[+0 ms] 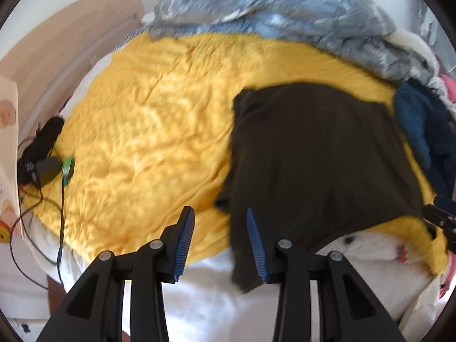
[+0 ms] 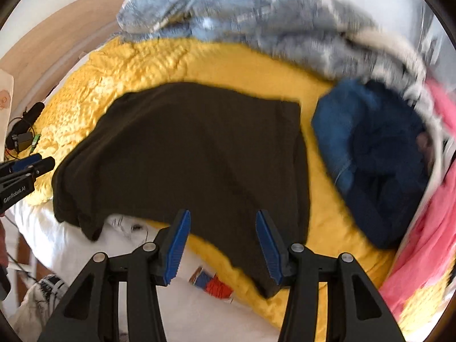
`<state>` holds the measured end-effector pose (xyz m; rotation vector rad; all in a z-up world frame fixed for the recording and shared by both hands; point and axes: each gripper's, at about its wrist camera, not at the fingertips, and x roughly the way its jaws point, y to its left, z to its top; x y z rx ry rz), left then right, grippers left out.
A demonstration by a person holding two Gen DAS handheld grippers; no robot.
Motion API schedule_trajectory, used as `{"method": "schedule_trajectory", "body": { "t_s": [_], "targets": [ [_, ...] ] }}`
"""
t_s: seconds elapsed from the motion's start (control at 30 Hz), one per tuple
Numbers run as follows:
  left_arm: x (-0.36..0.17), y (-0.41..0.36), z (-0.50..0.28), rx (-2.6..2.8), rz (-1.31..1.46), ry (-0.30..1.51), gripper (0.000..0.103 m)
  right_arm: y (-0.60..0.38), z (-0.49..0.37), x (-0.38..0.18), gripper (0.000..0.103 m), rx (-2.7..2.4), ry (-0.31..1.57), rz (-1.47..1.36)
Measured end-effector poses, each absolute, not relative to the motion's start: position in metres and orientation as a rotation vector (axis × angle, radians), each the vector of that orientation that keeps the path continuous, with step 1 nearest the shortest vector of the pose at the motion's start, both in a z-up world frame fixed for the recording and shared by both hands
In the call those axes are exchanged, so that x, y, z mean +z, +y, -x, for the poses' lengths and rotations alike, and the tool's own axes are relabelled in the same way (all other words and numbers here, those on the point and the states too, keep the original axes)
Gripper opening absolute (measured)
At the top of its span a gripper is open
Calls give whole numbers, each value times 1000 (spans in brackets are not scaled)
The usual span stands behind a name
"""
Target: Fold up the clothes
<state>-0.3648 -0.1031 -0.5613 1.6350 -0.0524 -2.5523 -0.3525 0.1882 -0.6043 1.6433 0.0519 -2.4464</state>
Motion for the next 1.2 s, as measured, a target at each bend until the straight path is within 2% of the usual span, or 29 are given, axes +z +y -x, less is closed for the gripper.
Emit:
{"method": "schedule_trajectory", "body": {
  "t_s": [0.17,0.27,0.43,0.67,0.8,1.0,1.2],
  "targets": [
    [-580,-122,351,-2492,-1679,42,42,195,352,-636,51,-2261,-164,-1731],
    [-577,-127,345,-2498,-1662,79,42,183,355,-647,54,-2237,-128,-1735],
    [-572,-135,342,-2485,-1626,64,42,157,353,-656,55,-2296,87,-1730],
    [-586,-164,340,-2404,-1594,88,42,177,325,-655,55,-2288,50,-1712],
    [-596,-176,351,-2391,-1639,161,42,191,326,-658,55,-2285,33,-1745],
    [-610,-141,354,-2451,-1739,2,42,195,321,-664,55,-2236,7,-1764],
    [-617,-148,341,-2455,-1775,114,42,208,311,-666,55,-2181,-60,-1778]
  ]
}}
